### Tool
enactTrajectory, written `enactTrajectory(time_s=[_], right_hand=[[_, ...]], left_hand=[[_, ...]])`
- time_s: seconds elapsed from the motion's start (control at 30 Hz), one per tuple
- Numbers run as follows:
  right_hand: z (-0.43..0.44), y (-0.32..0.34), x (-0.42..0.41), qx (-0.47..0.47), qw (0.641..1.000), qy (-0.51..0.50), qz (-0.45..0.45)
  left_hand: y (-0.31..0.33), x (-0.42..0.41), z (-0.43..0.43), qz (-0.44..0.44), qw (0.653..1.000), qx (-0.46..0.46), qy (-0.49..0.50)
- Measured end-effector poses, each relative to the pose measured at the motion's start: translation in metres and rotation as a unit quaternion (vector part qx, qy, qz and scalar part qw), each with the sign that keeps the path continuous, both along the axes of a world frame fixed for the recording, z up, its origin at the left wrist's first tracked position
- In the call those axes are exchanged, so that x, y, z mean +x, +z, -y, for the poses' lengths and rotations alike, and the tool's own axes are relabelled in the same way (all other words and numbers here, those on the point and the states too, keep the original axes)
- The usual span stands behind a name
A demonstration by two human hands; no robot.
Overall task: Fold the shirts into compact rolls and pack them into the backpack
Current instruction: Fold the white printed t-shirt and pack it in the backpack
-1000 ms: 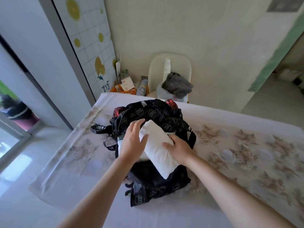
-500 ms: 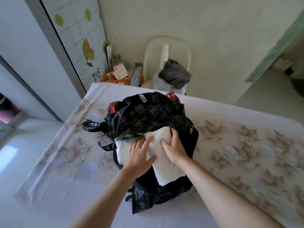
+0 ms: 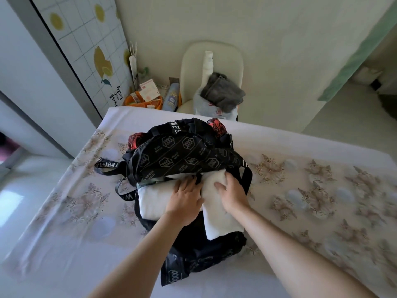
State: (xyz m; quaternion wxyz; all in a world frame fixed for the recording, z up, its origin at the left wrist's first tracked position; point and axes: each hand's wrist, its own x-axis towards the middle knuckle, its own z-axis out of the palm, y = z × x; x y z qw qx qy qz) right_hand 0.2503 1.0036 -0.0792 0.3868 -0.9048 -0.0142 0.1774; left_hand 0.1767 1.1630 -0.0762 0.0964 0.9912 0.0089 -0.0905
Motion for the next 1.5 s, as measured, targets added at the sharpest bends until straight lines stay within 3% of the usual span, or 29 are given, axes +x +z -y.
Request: enactTrajectory(time_s=[0.07, 0.13, 0.23, 0.3, 0.43, 0.5, 0.6, 0.67, 0.73, 0.83, 0.93, 1.1, 1.37, 1.5], right_hand=[[-0.003, -0.006, 0.003, -0.006, 0.998, 0.021, 0.051], [0.000, -0.012, 0.003, -0.103, 0.986, 0.039, 0.128], [0.008, -0.013, -0.005, -0.177, 0.942, 0.101, 0.267], [0.010, -0.011, -0.015, -0.186, 0.916, 0.191, 0.301], [0.022, -0.006, -0.023, -0.180, 0.930, 0.307, 0.089], [0.027, 0.000, -0.023, -0.207, 0.915, 0.336, 0.087], [0.035, 0.007, -0.035, -0.225, 0.898, 0.333, 0.177], [0.043, 0.006, -0.050, -0.215, 0.882, 0.344, 0.238], [0.051, 0.002, -0.064, -0.212, 0.874, 0.359, 0.249], [0.050, 0.003, -0.076, -0.218, 0.906, 0.309, 0.188], [0.035, 0.007, -0.075, -0.194, 0.923, 0.283, 0.173], [0.027, 0.015, -0.051, -0.103, 0.958, 0.251, 0.097], [0.031, 0.016, -0.038, -0.084, 0.952, 0.293, -0.005], [0.046, 0.036, -0.031, -0.084, 0.940, 0.329, -0.019]], left_hand=[[-0.008, -0.006, -0.010, 0.010, 1.000, 0.013, -0.005], [-0.015, -0.011, -0.020, 0.022, 0.999, 0.022, -0.022], [-0.016, -0.015, -0.022, 0.038, 0.998, 0.021, -0.035], [-0.012, -0.016, -0.015, 0.035, 0.999, 0.019, -0.028], [-0.005, -0.021, 0.001, 0.029, 0.999, 0.020, -0.010], [-0.005, -0.031, 0.008, 0.079, 0.997, 0.003, -0.017], [-0.009, -0.051, 0.016, 0.146, 0.988, -0.029, -0.034], [-0.013, -0.063, 0.021, 0.124, 0.991, -0.024, -0.037], [-0.015, -0.071, 0.026, 0.041, 0.999, -0.029, -0.014], [-0.011, -0.076, 0.030, -0.088, 0.996, -0.022, 0.009], [0.006, -0.071, 0.032, -0.115, 0.992, -0.042, 0.009], [0.034, -0.082, 0.033, -0.133, 0.977, -0.164, -0.009], [0.054, -0.068, 0.071, -0.190, 0.961, -0.200, -0.016], [0.060, -0.067, 0.062, -0.166, 0.958, -0.231, -0.034]])
